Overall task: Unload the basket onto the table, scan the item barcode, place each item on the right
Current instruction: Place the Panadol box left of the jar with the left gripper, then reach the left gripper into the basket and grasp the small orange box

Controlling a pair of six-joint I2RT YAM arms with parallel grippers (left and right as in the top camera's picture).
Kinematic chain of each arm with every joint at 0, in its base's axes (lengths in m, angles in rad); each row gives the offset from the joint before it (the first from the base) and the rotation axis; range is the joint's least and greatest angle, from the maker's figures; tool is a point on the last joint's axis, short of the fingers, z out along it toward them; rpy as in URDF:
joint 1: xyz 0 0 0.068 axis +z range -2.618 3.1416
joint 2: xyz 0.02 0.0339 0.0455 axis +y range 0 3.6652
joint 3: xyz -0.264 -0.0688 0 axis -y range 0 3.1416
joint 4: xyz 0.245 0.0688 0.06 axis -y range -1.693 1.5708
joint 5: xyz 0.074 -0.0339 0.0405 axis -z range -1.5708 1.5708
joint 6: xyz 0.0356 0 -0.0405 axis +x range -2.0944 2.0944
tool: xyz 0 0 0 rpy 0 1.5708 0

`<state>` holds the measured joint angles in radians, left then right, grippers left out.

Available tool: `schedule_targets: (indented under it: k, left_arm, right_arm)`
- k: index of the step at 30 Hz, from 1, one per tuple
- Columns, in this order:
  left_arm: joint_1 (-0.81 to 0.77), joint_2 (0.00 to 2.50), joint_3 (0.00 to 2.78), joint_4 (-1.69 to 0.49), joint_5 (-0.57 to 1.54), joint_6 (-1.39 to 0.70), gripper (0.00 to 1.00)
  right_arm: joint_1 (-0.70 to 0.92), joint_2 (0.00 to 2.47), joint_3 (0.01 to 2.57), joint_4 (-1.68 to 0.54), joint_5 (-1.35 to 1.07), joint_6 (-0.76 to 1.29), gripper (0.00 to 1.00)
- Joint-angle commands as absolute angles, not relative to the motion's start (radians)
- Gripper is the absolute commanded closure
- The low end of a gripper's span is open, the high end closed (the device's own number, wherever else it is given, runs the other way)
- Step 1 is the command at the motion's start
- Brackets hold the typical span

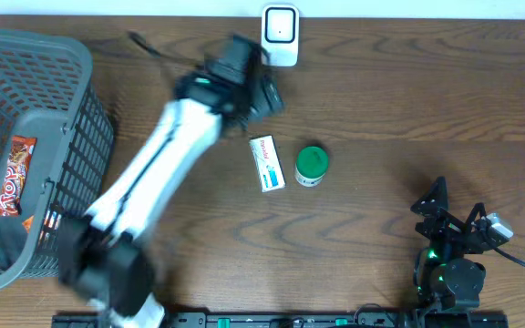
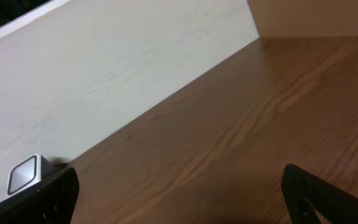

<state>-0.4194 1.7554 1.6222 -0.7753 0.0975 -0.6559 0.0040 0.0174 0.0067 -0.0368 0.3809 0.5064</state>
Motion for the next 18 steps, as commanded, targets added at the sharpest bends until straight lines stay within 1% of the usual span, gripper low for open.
schedule_targets:
  k: [1,3,6,8,10,13,14,15,18]
  left_arm:
    - [-0.319,1.465,1.723,-0.776,0.018,-0.218,0.00]
    - [-0.212,1.352,1.727,-0.776,-0.033,-0.227,0.02]
    - [-0.047,1.260,1.726,-0.808,-0.046,-0.289,0.02]
    - [0.171,1.217,1.726,-0.913,-0.046,-0.427,0.02]
    - [0.327,1.223,1.720,-1.019,-0.046,-0.562,0.02]
    - [0.519,1.264,1.683,-1.160,-0.046,-0.756,0.02]
    - [0.554,1.276,1.670,-1.186,-0.046,-0.799,0.02]
    - [0.614,1.303,1.633,-1.227,-0.046,-0.891,0.02]
    - [0.684,1.350,1.539,-1.233,-0.046,-0.990,0.02]
  right_arm:
    - [-0.013,0.013,0.006,-0.042,0.384,0.489,0.01]
    - [-0.013,0.013,0.006,-0.042,0.384,0.489,0.01]
    - [-0.013,0.013,0.006,-0.042,0.384,0.489,0.01]
    - [-0.013,0.013,0.006,-0.042,0.384,0.489,0.01]
    - [-0.013,0.013,0.006,-0.042,0.384,0.489,0.01]
    - [-0.013,0.013,0.006,-0.042,0.384,0.489,0.01]
    - [-0.013,0.013,0.006,-0.042,0.384,0.489,0.01]
    - [-0.013,0.013,0.006,-0.042,0.384,0.489,0.01]
    - [-0.013,0.013,0.006,-0.042,0.384,0.489,0.01]
